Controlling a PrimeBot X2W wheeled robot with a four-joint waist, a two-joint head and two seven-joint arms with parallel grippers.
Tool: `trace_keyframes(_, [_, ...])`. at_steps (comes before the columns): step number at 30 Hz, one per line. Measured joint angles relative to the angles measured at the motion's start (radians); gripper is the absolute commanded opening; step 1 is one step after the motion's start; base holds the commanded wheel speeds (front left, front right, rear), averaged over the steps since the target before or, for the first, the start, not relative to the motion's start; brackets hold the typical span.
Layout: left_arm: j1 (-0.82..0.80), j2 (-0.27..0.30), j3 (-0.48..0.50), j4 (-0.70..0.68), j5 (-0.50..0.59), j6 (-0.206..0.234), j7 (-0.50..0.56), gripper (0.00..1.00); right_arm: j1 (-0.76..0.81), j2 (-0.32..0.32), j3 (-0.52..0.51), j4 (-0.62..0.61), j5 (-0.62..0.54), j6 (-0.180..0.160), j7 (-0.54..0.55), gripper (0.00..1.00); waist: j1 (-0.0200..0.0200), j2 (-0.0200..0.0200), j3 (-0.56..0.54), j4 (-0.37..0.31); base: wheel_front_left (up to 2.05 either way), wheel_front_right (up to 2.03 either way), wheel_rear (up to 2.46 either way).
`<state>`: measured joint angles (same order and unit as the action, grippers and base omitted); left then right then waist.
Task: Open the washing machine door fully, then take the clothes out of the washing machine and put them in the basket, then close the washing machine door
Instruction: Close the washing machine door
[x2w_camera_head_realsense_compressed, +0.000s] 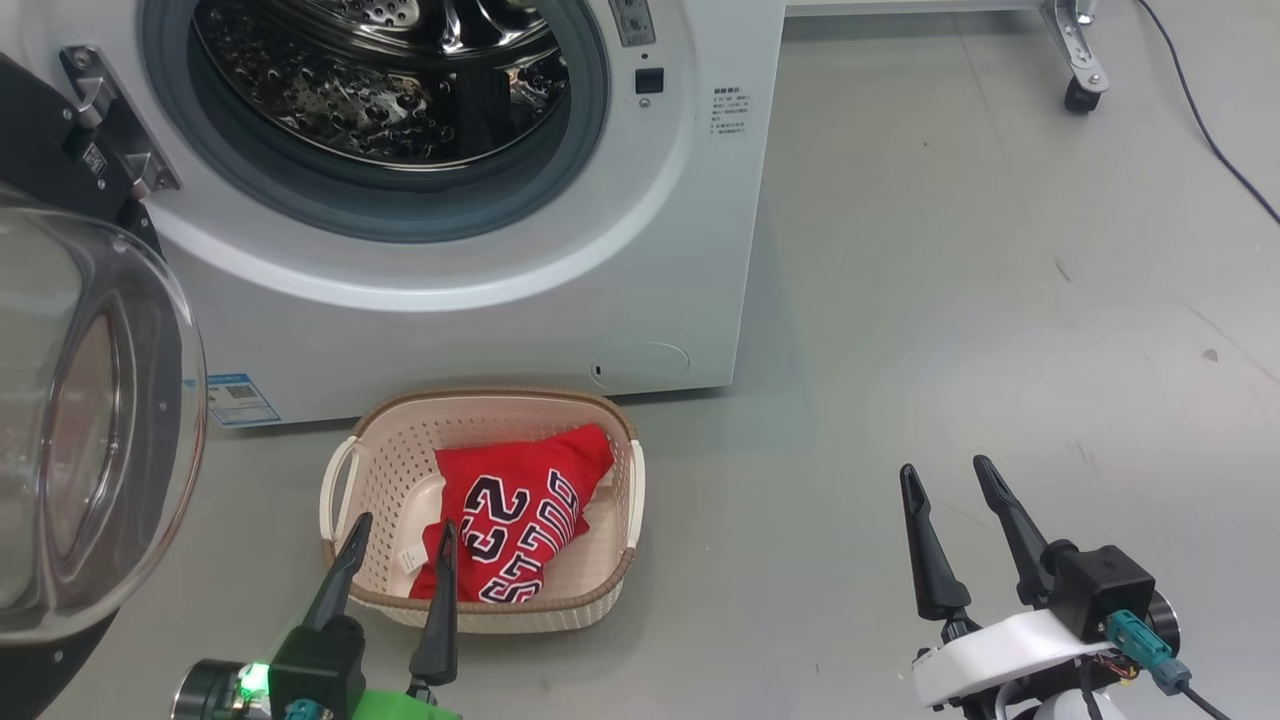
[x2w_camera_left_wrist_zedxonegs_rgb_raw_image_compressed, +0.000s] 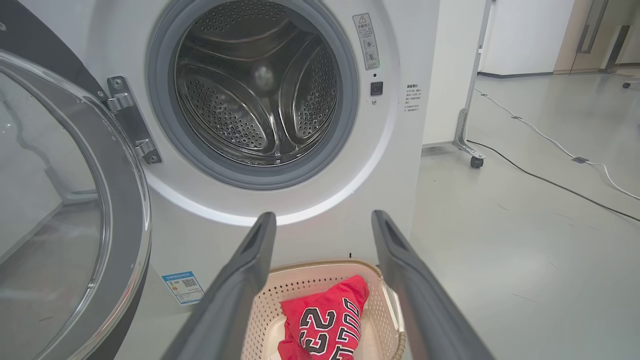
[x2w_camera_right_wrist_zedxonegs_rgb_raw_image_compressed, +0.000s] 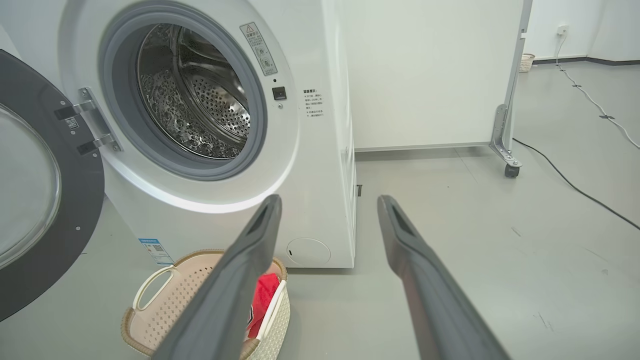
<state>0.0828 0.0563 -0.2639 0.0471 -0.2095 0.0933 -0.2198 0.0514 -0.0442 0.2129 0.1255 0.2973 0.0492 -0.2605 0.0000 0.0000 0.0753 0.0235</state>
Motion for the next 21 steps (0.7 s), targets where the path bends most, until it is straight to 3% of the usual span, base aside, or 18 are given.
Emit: trace_keyframes(21, [0.000, 0.002, -0.001, -0.014, 0.000, 0.000, 0.000, 1.00, 0.000, 0.000, 0.002, 0.001, 0.003, -0.001, 0.000, 1.00, 0.0000, 0.0000, -0.006, -0.003, -0.54, 0.54, 0.00])
